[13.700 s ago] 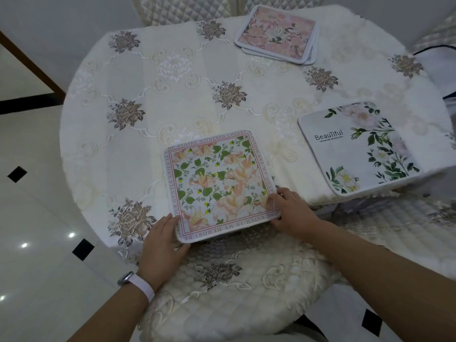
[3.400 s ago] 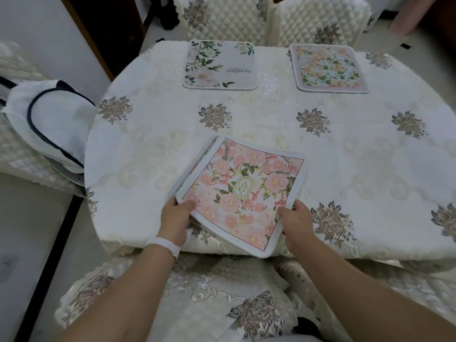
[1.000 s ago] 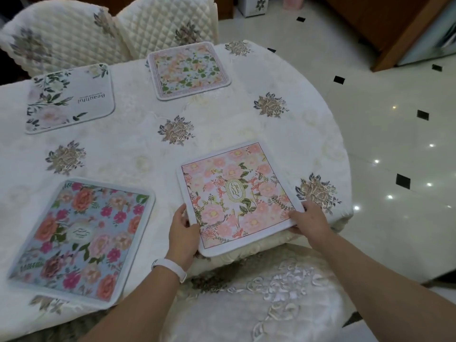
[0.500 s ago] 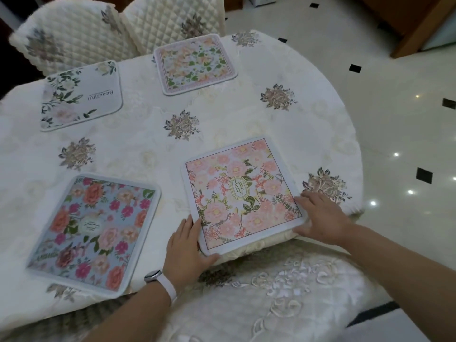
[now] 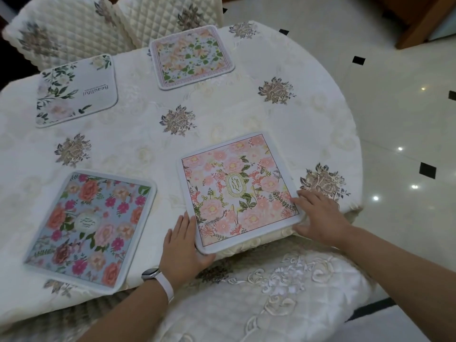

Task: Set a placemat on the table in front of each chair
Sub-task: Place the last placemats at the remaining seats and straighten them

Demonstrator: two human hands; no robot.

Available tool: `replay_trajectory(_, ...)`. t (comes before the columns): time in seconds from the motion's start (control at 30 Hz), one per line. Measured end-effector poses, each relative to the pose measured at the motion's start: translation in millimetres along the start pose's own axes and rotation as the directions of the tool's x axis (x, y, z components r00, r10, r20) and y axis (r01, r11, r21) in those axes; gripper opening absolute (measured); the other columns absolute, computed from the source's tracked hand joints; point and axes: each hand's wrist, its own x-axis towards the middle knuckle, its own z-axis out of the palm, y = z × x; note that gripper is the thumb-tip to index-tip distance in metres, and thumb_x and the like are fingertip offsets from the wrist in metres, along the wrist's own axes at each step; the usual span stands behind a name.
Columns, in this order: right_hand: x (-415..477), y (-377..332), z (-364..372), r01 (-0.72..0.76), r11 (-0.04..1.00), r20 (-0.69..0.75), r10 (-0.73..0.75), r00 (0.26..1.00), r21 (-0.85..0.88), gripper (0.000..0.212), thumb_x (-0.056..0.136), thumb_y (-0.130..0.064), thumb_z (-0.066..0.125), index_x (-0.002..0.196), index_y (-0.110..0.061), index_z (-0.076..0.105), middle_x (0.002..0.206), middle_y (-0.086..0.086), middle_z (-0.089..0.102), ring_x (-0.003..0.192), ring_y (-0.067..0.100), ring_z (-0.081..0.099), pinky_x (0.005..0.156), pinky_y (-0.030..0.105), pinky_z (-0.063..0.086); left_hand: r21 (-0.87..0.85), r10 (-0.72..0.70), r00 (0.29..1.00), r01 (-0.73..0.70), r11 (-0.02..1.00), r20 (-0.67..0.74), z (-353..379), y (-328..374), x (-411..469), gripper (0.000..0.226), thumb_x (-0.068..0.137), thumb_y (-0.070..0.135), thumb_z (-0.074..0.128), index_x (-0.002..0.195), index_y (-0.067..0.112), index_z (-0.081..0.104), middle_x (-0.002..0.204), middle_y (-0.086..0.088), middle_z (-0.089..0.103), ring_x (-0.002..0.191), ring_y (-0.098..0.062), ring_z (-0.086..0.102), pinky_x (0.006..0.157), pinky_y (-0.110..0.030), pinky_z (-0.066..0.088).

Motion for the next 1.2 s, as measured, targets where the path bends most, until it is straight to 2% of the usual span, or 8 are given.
replay_trajectory(0.3, -5.4, 2.5, 4.2, 0.040, 0.999, -0.079, -0.038, 0.996, 0.024, 0.070, 0.077, -0.045, 0.075, 0.139, -0.023, 0.052, 0.147, 0.005, 0.045, 0.137, 0.028, 0.037, 0.113, 0.049, 0.025, -0.034, -0.004, 1.000, 0.004, 0.999, 0.006, 5.1, -1.1, -4.9, 0.108, 0.069, 0.071, 0.046, 0.152, 0.005, 0.023, 0.160, -0.012, 0.020, 0.149, -0.025, 0.014, 0.117, -0.043, 0.015)
replay_trajectory(0.53, -5.7, 2.0, 3.6, 0.034, 0.999, -0.052, -0.033, 0.998, 0.010, 0.072, 0.077, -0.048, 0.073, 0.140, -0.024, 0.050, 0.148, 0.004, 0.044, 0.137, 0.027, 0.036, 0.113, 0.049, 0.026, -0.025, -0.008, 1.000, 0.008, 1.000, -0.014, 7.7, -1.2, -7.4, 0.106, 0.069, 0.071, 0.047, 0.150, 0.005, 0.029, 0.159, -0.013, 0.025, 0.148, -0.026, 0.019, 0.116, -0.043, 0.019)
replay_trajectory(0.7, -5.6, -0.4, -3.0, 0.021, 1.000, 0.009, -0.021, 1.000, 0.021, 0.073, 0.079, -0.052, 0.068, 0.144, -0.027, 0.044, 0.152, 0.002, 0.037, 0.141, 0.024, 0.030, 0.115, 0.048, 0.024, -0.063, 0.007, 1.000, -0.006, 0.998, 0.013, 5.1, -5.2, -7.4, 0.113, 0.067, 0.080, 0.044, 0.153, 0.010, 0.022, 0.161, -0.004, 0.015, 0.149, -0.021, 0.011, 0.119, -0.042, 0.015)
replay_trajectory(0.8, -1.3, -1.8, -15.7, 0.007, 0.999, 0.044, -0.009, 0.999, 0.053, 0.067, 0.084, -0.052, 0.063, 0.143, -0.026, 0.044, 0.152, 0.002, 0.036, 0.140, 0.023, 0.031, 0.115, 0.049, 0.028, -0.106, 0.016, 0.999, -0.012, 0.994, 0.036, -6.4, -12.8, -7.7, 0.122, 0.061, 0.090, 0.044, 0.152, 0.012, 0.024, 0.160, -0.002, 0.020, 0.148, -0.020, 0.017, 0.119, -0.039, 0.019)
replay_trajectory(0.87, 4.1, -8.8, -25.3, 0.011, 0.998, 0.002, -0.011, 1.000, 0.063, 0.061, 0.088, -0.048, 0.061, 0.142, -0.022, 0.048, 0.149, 0.006, 0.040, 0.136, 0.025, 0.038, 0.112, 0.047, 0.032, -0.133, -0.016, 1.000, 0.016, 0.991, 0.002, -17.9, -18.9, -10.1, 0.112, 0.066, 0.085, 0.048, 0.150, 0.013, 0.032, 0.158, -0.004, 0.029, 0.144, -0.022, 0.028, 0.117, -0.041, 0.026)
replay_trajectory(0.93, 9.9, -24.0, -32.2, 0.041, 0.996, -0.046, -0.037, 0.998, 0.081, 0.054, 0.093, -0.043, 0.056, 0.141, -0.018, 0.049, 0.146, 0.006, 0.044, 0.132, 0.025, 0.042, 0.110, 0.043, 0.034, -0.141, -0.066, 0.995, 0.055, 0.989, -0.077, -30.4, -26.8, -15.0, 0.087, 0.077, 0.067, 0.054, 0.143, 0.013, 0.044, 0.154, -0.008, 0.037, 0.139, -0.026, 0.037, 0.113, -0.045, 0.033)
replay_trajectory(1.03, 20.2, -57.5, -37.2, 0.159, 0.979, -0.069, -0.151, 0.986, 0.124, 0.050, 0.096, -0.040, 0.052, 0.140, -0.017, 0.049, 0.145, 0.004, 0.046, 0.131, 0.021, 0.043, 0.108, 0.039, 0.034, -0.116, -0.116, 0.986, 0.102, 0.988, -0.122, -47.3, -42.7, -24.3, 0.062, 0.088, 0.045, 0.061, 0.140, 0.013, 0.049, 0.153, -0.007, 0.038, 0.137, -0.028, 0.039, 0.110, -0.046, 0.034)
replay_trajectory(1.2, 36.9, -119.6, -39.6, 0.325, 0.937, -0.035, -0.323, 0.946, 0.127, 0.055, 0.097, -0.045, 0.049, 0.146, -0.023, 0.041, 0.154, -0.002, 0.035, 0.142, 0.018, 0.028, 0.116, 0.037, 0.023, 0.078, -0.080, 0.978, 0.097, 0.992, -0.193, -78.6, -65.4, -50.6, 0.066, 0.086, 0.056, 0.044, 0.133, 0.012, 0.055, 0.143, -0.014, 0.050, 0.129, -0.034, 0.048, 0.104, -0.051, 0.039)
